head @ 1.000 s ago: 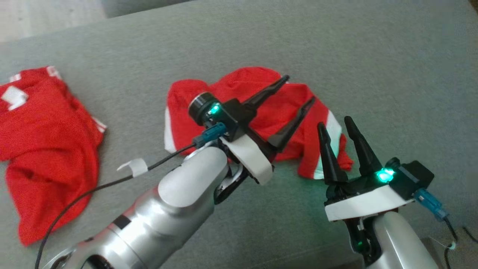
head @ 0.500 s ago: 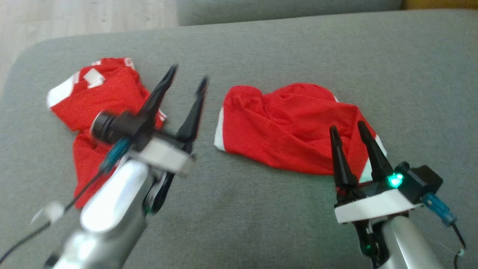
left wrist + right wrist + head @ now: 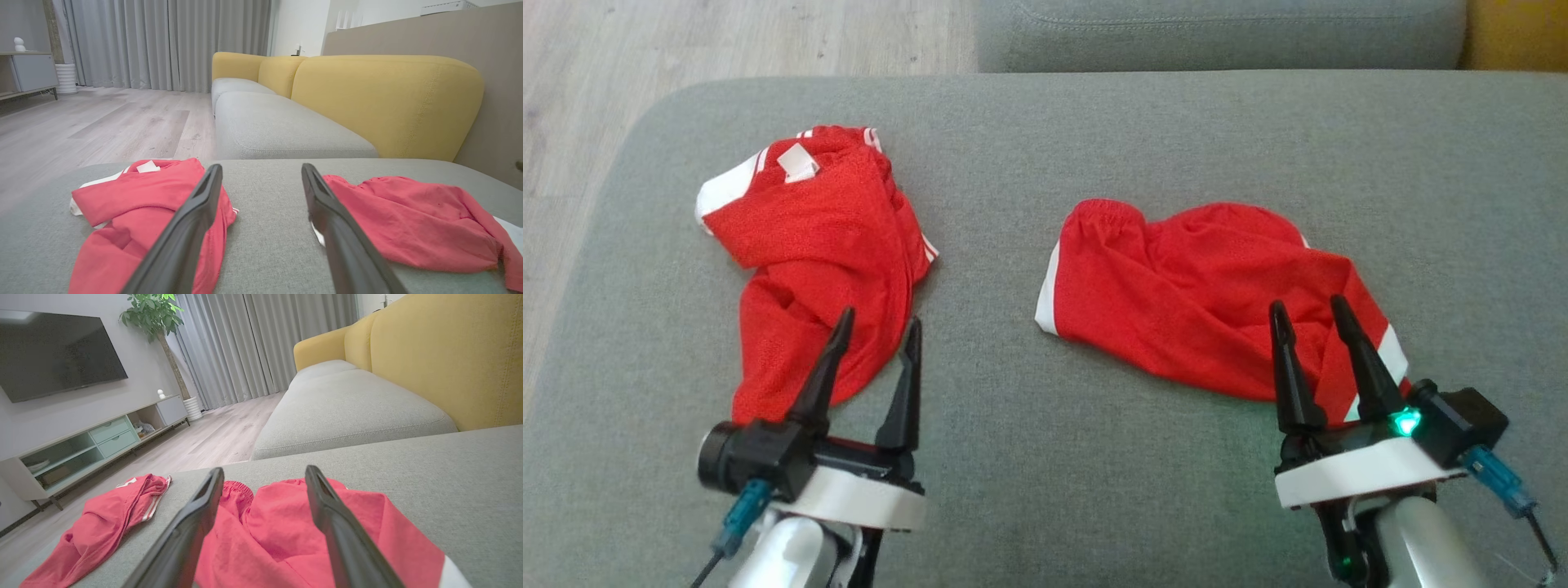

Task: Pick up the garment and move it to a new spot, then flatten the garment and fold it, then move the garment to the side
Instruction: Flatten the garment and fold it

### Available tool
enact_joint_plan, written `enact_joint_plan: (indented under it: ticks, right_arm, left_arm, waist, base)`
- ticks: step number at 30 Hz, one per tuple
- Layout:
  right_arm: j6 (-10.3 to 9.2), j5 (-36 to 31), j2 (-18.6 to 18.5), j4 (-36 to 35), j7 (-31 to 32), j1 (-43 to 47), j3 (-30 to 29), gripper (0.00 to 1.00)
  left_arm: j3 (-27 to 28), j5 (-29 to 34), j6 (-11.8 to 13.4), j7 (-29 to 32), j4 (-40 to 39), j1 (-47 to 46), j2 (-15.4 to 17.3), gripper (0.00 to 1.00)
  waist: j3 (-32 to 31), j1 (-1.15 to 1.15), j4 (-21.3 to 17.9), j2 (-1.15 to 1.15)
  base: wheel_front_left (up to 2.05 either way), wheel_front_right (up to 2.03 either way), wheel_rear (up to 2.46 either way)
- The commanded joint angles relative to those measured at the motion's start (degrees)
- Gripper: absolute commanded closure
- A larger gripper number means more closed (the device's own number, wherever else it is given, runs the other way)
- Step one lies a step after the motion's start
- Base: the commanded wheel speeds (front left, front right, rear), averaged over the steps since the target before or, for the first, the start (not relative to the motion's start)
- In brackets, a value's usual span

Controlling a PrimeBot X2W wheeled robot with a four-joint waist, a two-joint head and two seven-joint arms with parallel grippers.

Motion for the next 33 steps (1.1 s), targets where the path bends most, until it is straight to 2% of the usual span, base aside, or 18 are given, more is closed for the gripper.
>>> enact_joint_plan:
  ticks: [1, 6, 10, 13, 17, 19, 26, 27, 28, 29, 33]
  right_arm:
    - [-0.09, -0.76, -0.2, -1.66, -0.62, -1.43, 0.86, 0.0]
    - [-0.09, -2.52, -0.2, -0.68, -0.62, -4.17, -0.94, 0.0]
    - [-0.09, -4.73, -0.2, 5.35, 0.06, -9.32, -5.29, 0.0]
    - [-0.09, -8.46, -0.2, 12.6, 5.44, -15.24, -10.34, 0.0]
    - [-0.09, -14.17, -0.2, 20.85, 12.73, -22.66, -14.24, 0.0]
    - [-0.09, -16.84, -0.2, 24.37, 16.17, -25.29, -14.85, 0.0]
    - [-0.09, -19.4, -0.2, 36.02, 30.28, -30.95, -14.4, 0.0]
    - [-0.09, -18.62, -0.2, 36.95, 31.46, -31.56, -13.94, 0.63]
    - [-0.09, -18.62, -0.2, 36.95, 31.46, -31.56, -13.94, 0.63]
    - [-0.09, -17.81, -0.2, 37.46, 32.18, -32.33, -13.61, 1.0]
    - [-0.09, -18.95, -0.58, 35.62, 30.09, -36.19, -13.52, 1.0]
  left_arm:
    - [3.06, 0.81, -0.48, -0.36, -2.13, -2.31, -0.08, 0.0]
    - [4.52, 2.83, -2.66, -0.37, -1.14, -2.36, -2.15, 0.0]
    - [5.63, 3.89, -4.26, -0.37, -0.13, -2.56, -3.53, 0.0]
    - [6.12, 4.66, -5.49, -0.37, 0.68, -2.94, -4.56, 0.0]
    - [6.57, 5.6, -6.93, -0.37, 1.84, -3.57, -6.06, 0.0]
    - [6.67, 6.02, -7.58, -0.37, 2.44, -3.83, -6.77, 0.0]
    - [7.6, 7.29, -9.23, -0.37, 3.75, -3.84, -8.83, 0.0]
    - [7.77, 7.45, -9.39, -0.37, 3.82, -3.84, -8.99, 0.0]
    - [7.77, 7.45, -9.39, -0.37, 3.82, -3.84, -8.99, 0.0]
    - [7.97, 7.58, -9.53, -0.37, 3.91, -3.86, -9.13, 0.0]
    - [8.98, 8.09, -10.0, -0.37, 4.15, -4.13, -9.51, 0.0]
  waist:
    - [0.29, 0.01, 0.25, 0.0]
    - [1.7, 0.01, 0.65, 0.0]
    - [2.99, 0.01, 0.86, 0.0]
    - [3.91, 0.01, 1.24, 0.0]
    - [4.96, 0.01, 2.08, 0.0]
    - [5.39, 0.01, 2.62, 0.0]
    - [6.52, 0.01, 3.66, 0.0]
    - [6.58, 0.01, 3.71, 0.0]
    - [6.58, 0.01, 3.71, 0.0]
    - [6.63, 0.01, 3.72, 0.0]
    - [6.68, 0.01, 3.58, 0.0]
  base:
    - [0.0, 0.0, 0.0]
    - [0.0, 0.0, 0.0]
    - [0.0, 0.0, 0.0]
    - [0.0, 0.0, 0.0]
    - [0.0, 0.0, 0.0]
    - [0.0, 0.0, 0.0]
    - [0.0, 0.0, 0.0]
    - [0.0, 0.0, 0.0]
    - [0.0, 0.0, 0.0]
    - [0.0, 0.0, 0.0]
    - [0.0, 0.0, 0.0]
